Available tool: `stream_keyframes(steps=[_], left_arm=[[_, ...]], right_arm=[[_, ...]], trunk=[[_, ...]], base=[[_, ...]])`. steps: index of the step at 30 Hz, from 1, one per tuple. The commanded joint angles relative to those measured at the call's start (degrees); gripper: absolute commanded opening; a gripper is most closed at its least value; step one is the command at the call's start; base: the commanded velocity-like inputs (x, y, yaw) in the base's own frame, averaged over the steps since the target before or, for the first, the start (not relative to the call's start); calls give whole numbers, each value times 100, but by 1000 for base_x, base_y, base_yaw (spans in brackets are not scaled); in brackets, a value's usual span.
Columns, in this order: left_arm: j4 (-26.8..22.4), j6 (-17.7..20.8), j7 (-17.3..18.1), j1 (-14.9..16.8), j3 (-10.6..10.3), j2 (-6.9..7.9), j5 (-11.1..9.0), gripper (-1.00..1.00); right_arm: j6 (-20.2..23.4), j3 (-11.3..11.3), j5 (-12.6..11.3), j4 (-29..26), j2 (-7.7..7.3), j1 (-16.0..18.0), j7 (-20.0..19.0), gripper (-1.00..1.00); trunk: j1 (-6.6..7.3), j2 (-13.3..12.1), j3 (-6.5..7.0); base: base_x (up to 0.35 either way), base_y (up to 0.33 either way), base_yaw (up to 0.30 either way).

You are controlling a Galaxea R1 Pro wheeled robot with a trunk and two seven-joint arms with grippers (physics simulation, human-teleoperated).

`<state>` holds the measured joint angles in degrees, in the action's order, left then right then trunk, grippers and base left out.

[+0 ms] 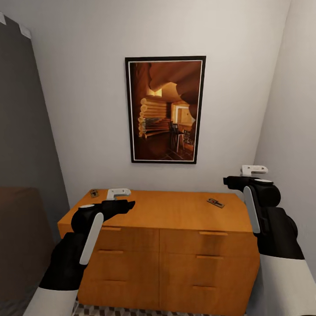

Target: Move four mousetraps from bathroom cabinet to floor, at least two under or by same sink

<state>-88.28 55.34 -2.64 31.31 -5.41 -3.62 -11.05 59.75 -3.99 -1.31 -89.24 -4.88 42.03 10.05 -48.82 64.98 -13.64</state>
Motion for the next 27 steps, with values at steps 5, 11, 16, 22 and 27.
stream_keyframes(steps=[5,11,16,22,27], left_arm=[[1,20,-26,6,11,8,-37,100],[9,17,-26,6,20,13,-37,100],[11,14,-26,6,21,11,-37,100],[12,3,-26,6,26,15,-37,100],[19,-12,-26,6,30,23,-37,100]], right_arm=[[25,8,-11,-6,3,6,23,100],[25,11,-10,-4,4,7,27,100],[25,12,-10,0,4,7,34,100],[25,19,-10,2,4,7,39,100],[25,124,-21,32,3,7,41,100]], trunk=[[-3,5,-8],[-3,5,-8],[-3,5,-8],[-3,5,-8],[-3,5,-8]], base=[[291,0,0],[315,0,0],[321,0,0],[309,0,0],[102,0,0]])
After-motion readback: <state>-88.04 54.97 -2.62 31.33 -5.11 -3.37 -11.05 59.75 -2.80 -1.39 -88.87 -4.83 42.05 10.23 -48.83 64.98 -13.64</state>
